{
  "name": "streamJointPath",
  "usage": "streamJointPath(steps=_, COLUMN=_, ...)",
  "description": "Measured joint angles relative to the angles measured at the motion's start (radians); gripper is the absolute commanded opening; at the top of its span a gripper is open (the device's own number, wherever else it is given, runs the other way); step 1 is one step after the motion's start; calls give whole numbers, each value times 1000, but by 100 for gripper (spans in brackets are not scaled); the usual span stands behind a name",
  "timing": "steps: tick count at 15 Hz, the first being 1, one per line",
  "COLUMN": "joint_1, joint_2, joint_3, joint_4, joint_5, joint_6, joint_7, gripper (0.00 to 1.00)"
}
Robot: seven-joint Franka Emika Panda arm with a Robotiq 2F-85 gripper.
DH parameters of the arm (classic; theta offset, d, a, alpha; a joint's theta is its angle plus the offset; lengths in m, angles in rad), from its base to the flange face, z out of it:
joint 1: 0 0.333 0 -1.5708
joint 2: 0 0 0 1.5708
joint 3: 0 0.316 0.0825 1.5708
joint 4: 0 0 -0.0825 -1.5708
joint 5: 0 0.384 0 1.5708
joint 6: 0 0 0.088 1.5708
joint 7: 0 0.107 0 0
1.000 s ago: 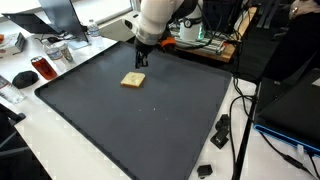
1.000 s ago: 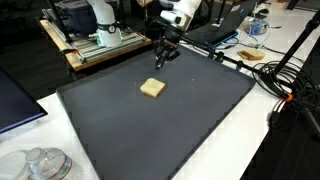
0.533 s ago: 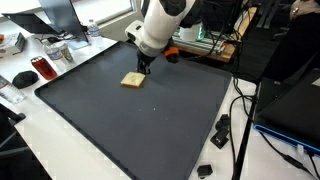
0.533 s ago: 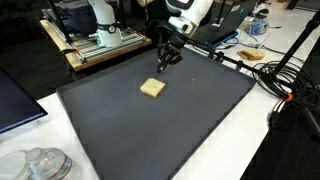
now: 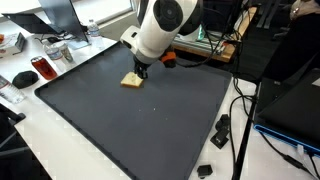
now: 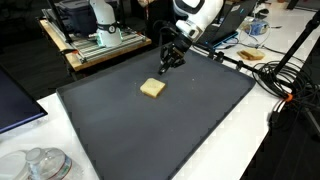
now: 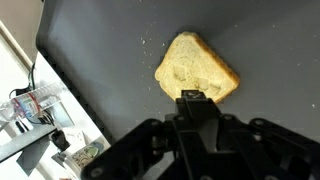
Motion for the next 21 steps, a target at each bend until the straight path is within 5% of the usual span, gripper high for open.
streamJointPath(steps=7, joint_1=-7, joint_2=94, joint_3=-1, joint_4=199, joint_5=127, joint_6=-242, joint_7=-204, gripper=5)
streamJointPath(steps=14, joint_1=-19, joint_2=245, joint_3=-23, joint_4=478, joint_5=252, joint_6=-453, joint_7=-272, gripper=5)
streamJointPath(steps=21, joint_1=-77, joint_2=415, joint_3=-33, joint_4=739, joint_5=342, joint_6=-550, joint_7=-458, gripper=5)
